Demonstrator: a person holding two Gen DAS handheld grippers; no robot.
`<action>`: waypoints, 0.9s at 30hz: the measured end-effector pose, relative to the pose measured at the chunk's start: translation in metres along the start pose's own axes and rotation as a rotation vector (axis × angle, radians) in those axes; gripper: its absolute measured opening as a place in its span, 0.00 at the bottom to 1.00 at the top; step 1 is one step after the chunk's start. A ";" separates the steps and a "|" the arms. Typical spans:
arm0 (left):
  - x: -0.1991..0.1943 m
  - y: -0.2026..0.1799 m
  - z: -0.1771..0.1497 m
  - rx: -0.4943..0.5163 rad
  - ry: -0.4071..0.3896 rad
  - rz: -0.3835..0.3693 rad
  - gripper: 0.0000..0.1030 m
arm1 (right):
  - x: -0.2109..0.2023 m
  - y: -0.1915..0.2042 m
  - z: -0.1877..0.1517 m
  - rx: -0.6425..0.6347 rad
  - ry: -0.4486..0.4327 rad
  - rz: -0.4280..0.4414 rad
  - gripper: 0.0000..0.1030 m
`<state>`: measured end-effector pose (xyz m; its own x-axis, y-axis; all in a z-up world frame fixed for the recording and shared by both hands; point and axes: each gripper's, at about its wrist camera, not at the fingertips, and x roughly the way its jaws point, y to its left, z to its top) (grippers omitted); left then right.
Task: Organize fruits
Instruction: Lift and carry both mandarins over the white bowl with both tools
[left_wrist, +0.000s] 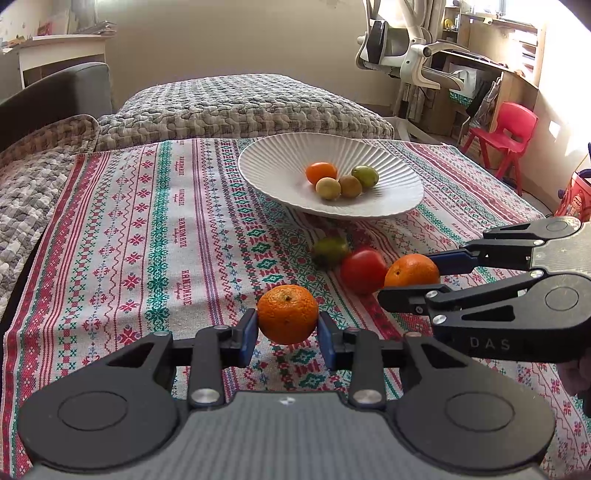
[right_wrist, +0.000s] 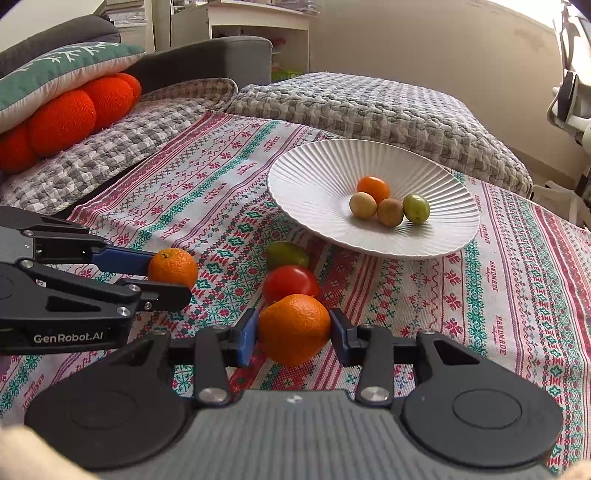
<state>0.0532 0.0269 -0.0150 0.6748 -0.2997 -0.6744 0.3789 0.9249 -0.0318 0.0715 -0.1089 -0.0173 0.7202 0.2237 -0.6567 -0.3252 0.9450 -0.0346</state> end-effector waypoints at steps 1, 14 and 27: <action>0.000 0.000 0.002 0.002 -0.002 0.000 0.26 | -0.001 -0.001 0.001 -0.001 -0.006 0.001 0.37; 0.000 -0.010 0.020 0.002 -0.038 -0.020 0.26 | -0.014 -0.015 0.012 0.032 -0.061 -0.017 0.37; 0.015 -0.028 0.053 0.004 -0.079 -0.037 0.26 | -0.017 -0.054 0.028 0.104 -0.101 -0.069 0.37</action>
<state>0.0861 -0.0162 0.0153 0.7082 -0.3512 -0.6124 0.4069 0.9119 -0.0524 0.0937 -0.1569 0.0168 0.7982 0.1751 -0.5763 -0.2112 0.9774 0.0045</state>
